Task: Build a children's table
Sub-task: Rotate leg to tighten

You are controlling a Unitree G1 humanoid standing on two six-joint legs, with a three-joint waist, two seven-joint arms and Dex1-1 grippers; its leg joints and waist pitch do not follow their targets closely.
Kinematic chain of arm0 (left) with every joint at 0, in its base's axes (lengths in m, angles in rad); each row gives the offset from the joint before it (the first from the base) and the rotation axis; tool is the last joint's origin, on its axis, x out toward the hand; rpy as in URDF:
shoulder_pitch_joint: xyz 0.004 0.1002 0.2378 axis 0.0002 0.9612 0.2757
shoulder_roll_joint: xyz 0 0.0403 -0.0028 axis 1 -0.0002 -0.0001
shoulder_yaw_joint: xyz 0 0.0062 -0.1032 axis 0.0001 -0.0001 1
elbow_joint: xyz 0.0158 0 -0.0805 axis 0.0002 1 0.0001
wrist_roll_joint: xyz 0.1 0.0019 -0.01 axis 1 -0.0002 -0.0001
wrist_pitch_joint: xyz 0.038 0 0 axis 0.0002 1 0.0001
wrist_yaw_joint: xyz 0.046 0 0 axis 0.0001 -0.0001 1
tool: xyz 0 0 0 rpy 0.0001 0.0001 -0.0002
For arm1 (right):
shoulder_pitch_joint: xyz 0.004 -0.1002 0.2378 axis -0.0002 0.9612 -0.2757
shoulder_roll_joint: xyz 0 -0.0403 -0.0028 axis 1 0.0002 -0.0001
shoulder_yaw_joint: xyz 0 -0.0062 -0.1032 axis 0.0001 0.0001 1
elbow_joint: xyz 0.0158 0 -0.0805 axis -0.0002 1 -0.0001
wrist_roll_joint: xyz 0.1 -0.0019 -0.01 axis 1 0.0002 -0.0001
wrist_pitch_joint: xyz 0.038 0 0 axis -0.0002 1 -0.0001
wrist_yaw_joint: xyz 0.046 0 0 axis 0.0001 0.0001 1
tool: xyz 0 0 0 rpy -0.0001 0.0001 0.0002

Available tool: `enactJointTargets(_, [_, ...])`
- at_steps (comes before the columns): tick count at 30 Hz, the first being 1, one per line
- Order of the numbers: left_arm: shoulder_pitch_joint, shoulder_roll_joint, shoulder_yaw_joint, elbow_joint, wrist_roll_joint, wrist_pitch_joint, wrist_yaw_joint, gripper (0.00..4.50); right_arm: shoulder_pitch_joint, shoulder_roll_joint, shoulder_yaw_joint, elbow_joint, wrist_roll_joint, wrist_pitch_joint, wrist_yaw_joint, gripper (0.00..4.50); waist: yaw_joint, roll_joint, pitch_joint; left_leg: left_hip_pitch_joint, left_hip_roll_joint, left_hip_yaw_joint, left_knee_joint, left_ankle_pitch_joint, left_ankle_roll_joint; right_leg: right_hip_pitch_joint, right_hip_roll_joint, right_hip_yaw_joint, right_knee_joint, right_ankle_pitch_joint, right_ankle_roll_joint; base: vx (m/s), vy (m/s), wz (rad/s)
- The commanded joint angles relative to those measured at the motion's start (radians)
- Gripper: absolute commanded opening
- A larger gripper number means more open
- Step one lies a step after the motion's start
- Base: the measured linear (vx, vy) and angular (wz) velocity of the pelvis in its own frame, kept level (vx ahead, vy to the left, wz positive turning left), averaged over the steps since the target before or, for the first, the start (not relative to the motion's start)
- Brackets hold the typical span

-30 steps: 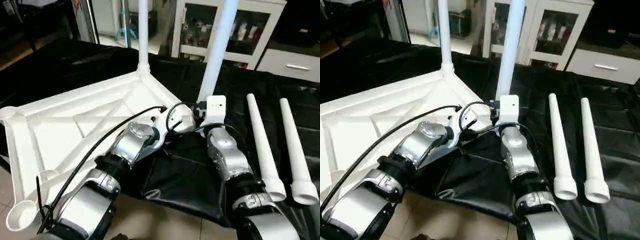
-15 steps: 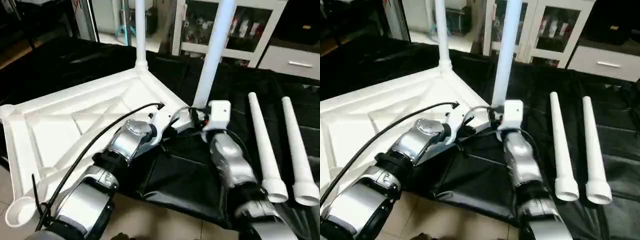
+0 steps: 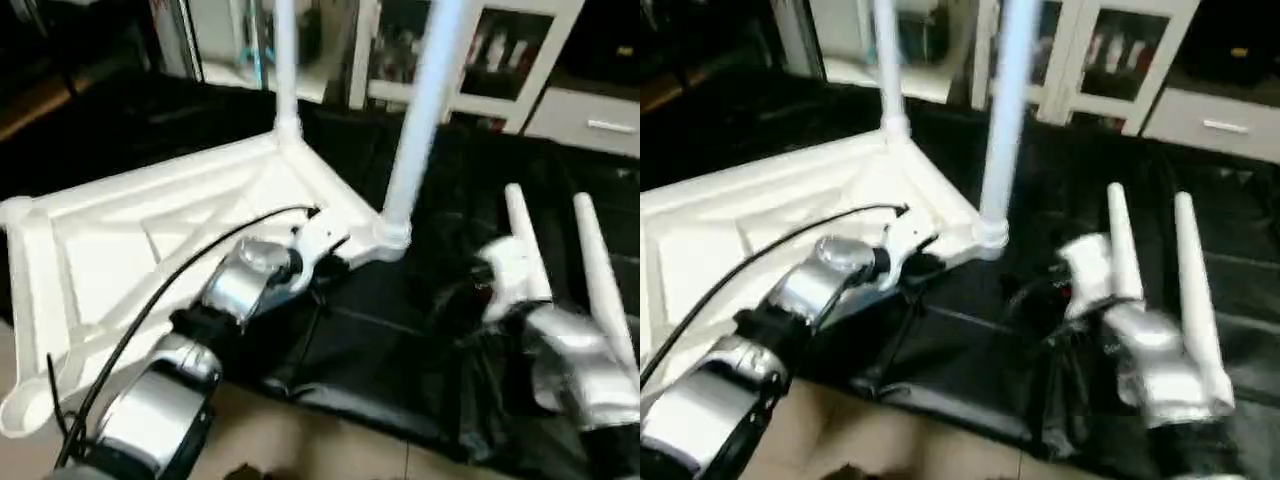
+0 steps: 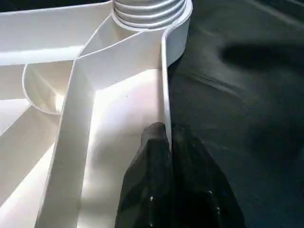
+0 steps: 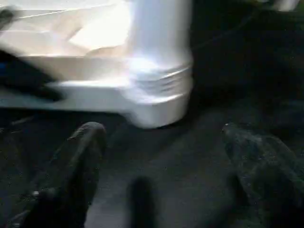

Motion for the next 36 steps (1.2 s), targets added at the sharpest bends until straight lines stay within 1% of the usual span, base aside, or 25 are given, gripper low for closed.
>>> enactJointTargets(1, [0.004, 0.013, -0.016, -0.052, -0.016, -0.025, -0.049, 0.00, -0.020, -0.028, -0.034, -0.018, 0.034, 0.018, 0.030, 4.45, 0.005, -0.013, -0.073, 0.014, 0.062, -0.029, -0.066, -0.166, 0.094, 0.058, -0.077, 0.057, -0.071, -0.167, -0.227, 0.000, 0.000, 0.00])
enactJointTargets(3, [0.015, 0.024, -0.023, -0.069, -0.018, -0.024, -0.078, 0.00, -0.018, -0.048, -0.033, -0.032, 0.051, 0.029, 0.057, 4.45, 0.007, -0.014, -0.073, 0.014, 0.060, -0.027, -0.065, -0.163, 0.102, 0.058, -0.076, 0.055, -0.071, -0.171, -0.226, 0.000, 0.000, 0.00])
enactJointTargets(4, [0.023, 0.032, -0.028, -0.082, -0.021, -0.023, -0.100, 0.00, -0.017, -0.059, -0.032, -0.045, 0.062, 0.039, 0.081, 4.45, 0.011, -0.013, -0.073, 0.014, 0.062, -0.029, -0.065, -0.162, 0.107, 0.059, -0.078, 0.055, -0.071, -0.174, -0.224, 0.000, 0.000, 0.00])
enactJointTargets(5, [0.036, 0.044, -0.038, -0.103, -0.025, -0.027, -0.131, 0.00, -0.015, -0.070, -0.033, -0.058, 0.077, 0.055, 0.109, 4.45, 0.012, -0.014, -0.073, 0.013, 0.063, -0.029, -0.064, -0.158, 0.109, 0.058, -0.078, 0.055, -0.070, -0.170, -0.225, 0.000, 0.000, 0.00])
enactJointTargets(6, [0.036, 0.044, -0.038, -0.103, -0.025, -0.027, -0.131, 0.00, -0.015, -0.070, -0.033, -0.058, 0.077, 0.055, 0.109, 4.45, 0.013, -0.013, -0.074, 0.013, 0.065, -0.030, -0.065, -0.151, 0.111, 0.058, -0.078, 0.054, -0.067, -0.162, -0.228, 0.000, 0.000, 0.00])
enactJointTargets(10, [0.067, 0.075, -0.049, -0.168, -0.035, -0.006, -0.200, 0.00, -0.029, -0.082, -0.027, -0.055, 0.091, 0.072, 0.165, 4.45, 0.014, -0.012, -0.073, 0.016, 0.066, -0.029, -0.066, -0.163, 0.100, 0.054, -0.078, 0.055, -0.068, -0.170, -0.234, 0.000, 0.000, 0.00])
enactJointTargets(13, [0.084, 0.097, -0.062, -0.203, -0.050, -0.010, -0.264, 0.00, -0.028, -0.086, -0.003, -0.073, 0.109, 0.089, 0.215, 4.45, 0.015, -0.012, -0.073, 0.015, 0.066, -0.029, -0.067, -0.161, 0.093, 0.056, -0.078, 0.055, -0.067, -0.176, -0.230, 0.000, 0.000, 0.00])
enactJointTargets(16, [0.111, 0.133, -0.088, -0.264, -0.073, 0.004, -0.358, 0.00, -0.020, -0.092, 0.038, -0.115, 0.121, 0.114, 0.278, 4.45, 0.015, -0.010, -0.071, 0.016, 0.068, -0.030, -0.069, -0.170, 0.088, 0.053, -0.078, 0.056, -0.067, -0.184, -0.226, 0.000, 0.000, 0.00])
enactJointTargets(17, [0.122, 0.148, -0.098, -0.289, -0.081, 0.009, -0.393, 0.00, -0.025, -0.094, 0.054, -0.119, 0.117, 0.119, 0.298, 4.45, 0.016, -0.009, -0.072, 0.019, 0.069, -0.030, -0.069, -0.172, 0.086, 0.053, -0.078, 0.056, -0.066, -0.184, -0.226, 0.000, 0.000, 0.00])
enactJointTargets(18, [0.132, 0.163, -0.107, -0.313, -0.089, 0.021, -0.424, 0.00, -0.033, -0.099, 0.070, -0.115, 0.104, 0.114, 0.318, 4.45, 0.016, -0.008, -0.071, 0.018, 0.070, -0.030, -0.071, -0.175, 0.081, 0.052, -0.077, 0.056, -0.065, -0.183, -0.229, 0.000, 0.000, 0.00])
enactJointTargets(22, [0.144, 0.185, -0.119, -0.347, -0.094, 0.040, -0.466, 0.00, -0.048, -0.111, 0.090, -0.108, 0.092, 0.109, 0.361, 4.45, 0.022, -0.004, -0.069, 0.025, 0.070, -0.026, -0.071, -0.199, 0.061, 0.047, -0.077, 0.058, -0.068, -0.200, -0.230, 0.000, 0.000, 0.00])
enactJointTargets(23, [0.146, 0.190, -0.122, -0.352, -0.094, 0.044, -0.474, 0.00, -0.052, -0.115, 0.095, -0.107, 0.092, 0.110, 0.373, 4.45, 0.023, -0.006, -0.069, 0.024, 0.069, -0.028, -0.072, -0.207, 0.054, 0.049, -0.077, 0.058, -0.067, -0.204, -0.229, 0.000, 0.000, 0.00])
enactJointTargets(24, [0.148, 0.194, -0.122, -0.356, -0.091, 0.044, -0.480, 0.00, -0.063, -0.127, 0.109, -0.107, 0.098, 0.119, 0.402, 4.45, 0.026, -0.005, -0.070, 0.023, 0.069, -0.028, -0.072, -0.206, 0.051, 0.051, -0.078, 0.059, -0.067, -0.207, -0.225, 0.000, 0.000, 0.00])
enactJointTargets(25, [0.148, 0.195, -0.122, -0.357, -0.090, 0.044, -0.480, 0.00, -0.067, -0.131, 0.114, -0.108, 0.103, 0.126, 0.417, 4.45, 0.025, -0.005, -0.069, 0.022, 0.069, -0.029, -0.072, -0.207, 0.050, 0.051, -0.077, 0.058, -0.067, -0.209, -0.224, 0.000, 0.000, 0.00])
enactJointTargets(27, [0.148, 0.197, -0.123, -0.358, -0.089, 0.046, -0.480, 0.00, -0.074, -0.138, 0.123, -0.108, 0.106, 0.130, 0.442, 4.45, 0.028, -0.007, -0.072, 0.022, 0.068, -0.028, -0.070, -0.193, 0.054, 0.053, -0.078, 0.059, -0.065, -0.196, -0.223, 0.000, 0.000, 0.00])
enactJointTargets(28, [0.148, 0.197, -0.123, -0.358, -0.089, 0.046, -0.480, 0.00, -0.074, -0.138, 0.123, -0.108, 0.106, 0.130, 0.442, 4.19, 0.029, -0.007, -0.072, 0.022, 0.068, -0.028, -0.069, -0.187, 0.056, 0.052, -0.078, 0.059, -0.064, -0.190, -0.223, 0.000, 0.000, 0.00])
enactJointTargets(29, [0.147, 0.199, -0.124, -0.356, -0.088, 0.046, -0.481, 0.00, -0.081, -0.144, 0.136, -0.108, 0.107, 0.133, 0.469, 4.11, 0.031, -0.009, -0.073, 0.021, 0.068, -0.027, -0.068, -0.178, 0.059, 0.052, -0.077, 0.059, -0.063, -0.177, -0.226, 0.000, 0.000, 0.00])
enactJointTargets(31, [0.147, 0.202, -0.125, -0.357, -0.088, 0.049, -0.482, 0.00, -0.085, -0.149, 0.153, -0.111, 0.105, 0.136, 0.495, 4.11, 0.035, -0.007, -0.075, 0.020, 0.069, -0.028, -0.067, -0.162, 0.066, 0.054, -0.077, 0.058, -0.059, -0.154, -0.233, 0.000, 0.000, 0.00])
enactJointTargets(32, [0.148, 0.205, -0.125, -0.366, -0.089, 0.056, -0.485, 0.00, -0.088, -0.153, 0.167, -0.111, 0.101, 0.138, 0.514, 3.95, 0.035, -0.008, -0.075, 0.020, 0.069, -0.028, -0.066, -0.157, 0.070, 0.054, -0.076, 0.057, -0.057, -0.144, -0.236, 0.000, 0.000, 0.00])
enactJointTargets(33, [0.147, 0.207, -0.125, -0.368, -0.088, 0.059, -0.485, 0.00, -0.089, -0.152, 0.186, -0.107, 0.088, 0.131, 0.531, 3.79, 0.035, -0.007, -0.075, 0.020, 0.068, -0.028, -0.066, -0.160, 0.072, 0.054, -0.077, 0.057, -0.058, -0.145, -0.239, 0.000, 0.000, 0.00])
enactJointTargets(34, [0.147, 0.207, -0.125, -0.368, -0.088, 0.059, -0.485, 0.00, -0.089, -0.152, 0.186, -0.107, 0.088, 0.131, 0.531, 3.69, 0.035, -0.007, -0.075, 0.019, 0.069, -0.028, -0.066, -0.161, 0.071, 0.054, -0.078, 0.057, -0.057, -0.147, -0.239, 0.000, 0.000, 0.00])
enactJointTargets(36, [0.147, 0.208, -0.125, -0.370, -0.088, 0.062, -0.485, 0.00, -0.097, -0.143, 0.206, -0.095, 0.076, 0.125, 0.541, 3.66, 0.035, -0.007, -0.074, 0.021, 0.068, -0.028, -0.067, -0.173, 0.065, 0.053, -0.077, 0.057, -0.062, -0.175, -0.235, 0.000, 0.000, 0.00])
